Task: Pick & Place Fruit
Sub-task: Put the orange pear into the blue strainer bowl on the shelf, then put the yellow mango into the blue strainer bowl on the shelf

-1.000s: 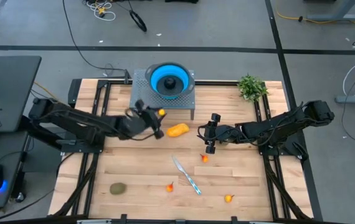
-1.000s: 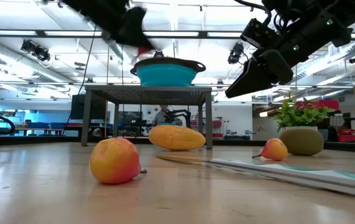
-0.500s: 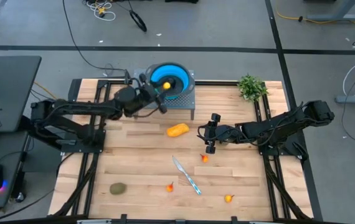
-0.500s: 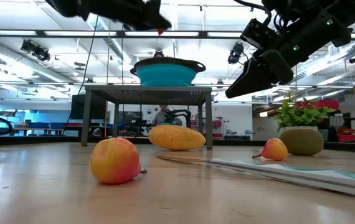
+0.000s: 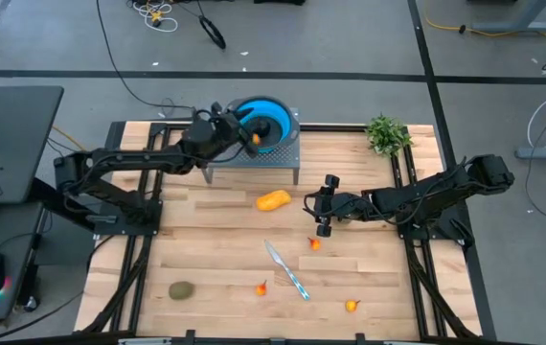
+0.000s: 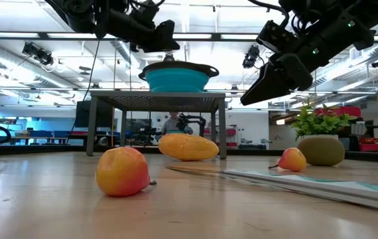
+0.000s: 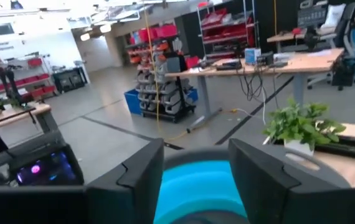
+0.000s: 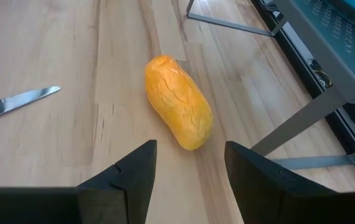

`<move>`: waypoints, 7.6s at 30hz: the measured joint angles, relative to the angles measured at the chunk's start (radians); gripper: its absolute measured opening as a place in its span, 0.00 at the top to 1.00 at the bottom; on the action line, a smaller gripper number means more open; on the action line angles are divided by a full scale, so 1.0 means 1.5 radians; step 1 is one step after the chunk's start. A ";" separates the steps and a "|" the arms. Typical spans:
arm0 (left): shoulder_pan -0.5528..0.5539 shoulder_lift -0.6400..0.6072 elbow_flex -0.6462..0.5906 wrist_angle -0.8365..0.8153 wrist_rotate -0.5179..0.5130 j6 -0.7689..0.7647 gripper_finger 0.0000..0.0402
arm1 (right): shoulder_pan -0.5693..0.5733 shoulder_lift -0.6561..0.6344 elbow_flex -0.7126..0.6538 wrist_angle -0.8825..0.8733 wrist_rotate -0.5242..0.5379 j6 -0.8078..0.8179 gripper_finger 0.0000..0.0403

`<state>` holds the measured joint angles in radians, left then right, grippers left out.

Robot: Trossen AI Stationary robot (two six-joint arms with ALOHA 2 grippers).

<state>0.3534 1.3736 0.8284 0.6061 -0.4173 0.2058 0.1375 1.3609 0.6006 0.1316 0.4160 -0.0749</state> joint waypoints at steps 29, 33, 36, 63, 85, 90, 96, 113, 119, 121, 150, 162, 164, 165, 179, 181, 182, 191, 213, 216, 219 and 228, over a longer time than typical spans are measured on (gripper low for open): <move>-0.258 -0.066 0.001 -0.296 -0.051 -0.068 0.33 | 0.001 0.000 0.000 -0.014 -0.005 0.023 0.51; -0.317 -0.066 0.001 -0.460 -0.085 -0.156 0.33 | 0.001 0.000 0.000 -0.006 -0.005 0.023 0.51; -0.357 -0.066 0.001 -0.541 -0.066 -0.229 0.33 | 0.001 0.000 0.000 0.004 -0.005 0.023 0.51; -0.443 -0.063 -0.164 -0.275 -0.192 -0.323 0.34 | -0.009 0.000 0.000 0.042 -0.005 -0.038 0.51; -0.443 -0.066 -0.407 0.227 -0.239 -0.220 0.34 | -0.009 0.166 0.000 0.322 -0.035 -0.094 0.49; -0.443 -0.066 -0.475 0.369 -0.194 -0.196 0.34 | -0.021 0.202 0.000 0.377 -0.036 -0.101 0.44; -0.443 -0.066 -0.507 0.410 -0.185 -0.222 0.34 | -0.057 0.242 0.015 0.410 -0.058 -0.100 0.36; -0.443 -0.065 -0.507 0.395 -0.185 -0.234 0.34 | -0.100 0.329 0.074 0.375 -0.138 -0.091 0.26; -0.443 -0.065 -0.507 0.390 -0.185 -0.239 0.34 | -0.114 0.336 0.074 0.378 -0.144 -0.083 0.20; -0.443 -0.065 -0.507 0.390 -0.185 -0.239 0.34 | -0.118 0.336 0.074 0.377 -0.160 -0.077 0.19; -0.443 -0.065 -0.507 0.368 -0.203 -0.260 0.34 | -0.130 0.381 0.074 0.398 -0.211 -0.037 0.23; -0.443 -0.065 -0.507 0.367 -0.203 -0.262 0.34 | -0.130 0.381 0.074 0.374 -0.211 -0.030 0.25; -0.443 -0.065 -0.507 0.367 -0.203 -0.262 0.34 | -0.130 0.381 0.074 0.371 -0.216 -0.030 0.25; -0.443 -0.065 -0.507 0.367 -0.203 -0.262 0.34 | -0.130 0.381 0.074 0.369 -0.222 -0.030 0.26; -0.443 -0.065 -0.507 0.351 -0.210 -0.272 0.34 | -0.129 0.381 0.074 0.360 -0.225 -0.030 0.44; -0.443 -0.065 -0.507 0.350 -0.215 -0.274 0.34 | -0.129 0.381 0.074 0.359 -0.225 -0.030 0.45; -0.443 -0.065 -0.507 0.350 -0.215 -0.274 0.34 | -0.129 0.381 0.074 0.359 -0.225 -0.030 0.45; -0.443 -0.065 -0.507 0.350 -0.215 -0.275 0.34 | -0.116 0.381 0.074 0.362 -0.226 -0.030 0.45; -0.443 -0.065 -0.507 0.352 -0.216 -0.275 0.34 | -0.032 0.220 0.073 0.372 -0.205 -0.067 0.45; -0.443 -0.065 -0.507 0.352 -0.216 -0.275 0.34 | -0.016 0.171 0.073 0.379 -0.148 -0.101 0.45; -0.443 -0.065 -0.507 0.353 -0.216 -0.275 0.34 | -0.006 0.132 0.073 0.406 -0.074 -0.159 0.45; -0.443 -0.065 -0.507 0.359 -0.217 -0.275 0.34 | -0.039 0.100 0.146 0.460 0.035 -0.284 0.45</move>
<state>-0.3107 1.2758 0.0685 1.1442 -0.7429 -0.2062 0.0785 1.5108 0.8190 0.8221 0.4683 -0.5007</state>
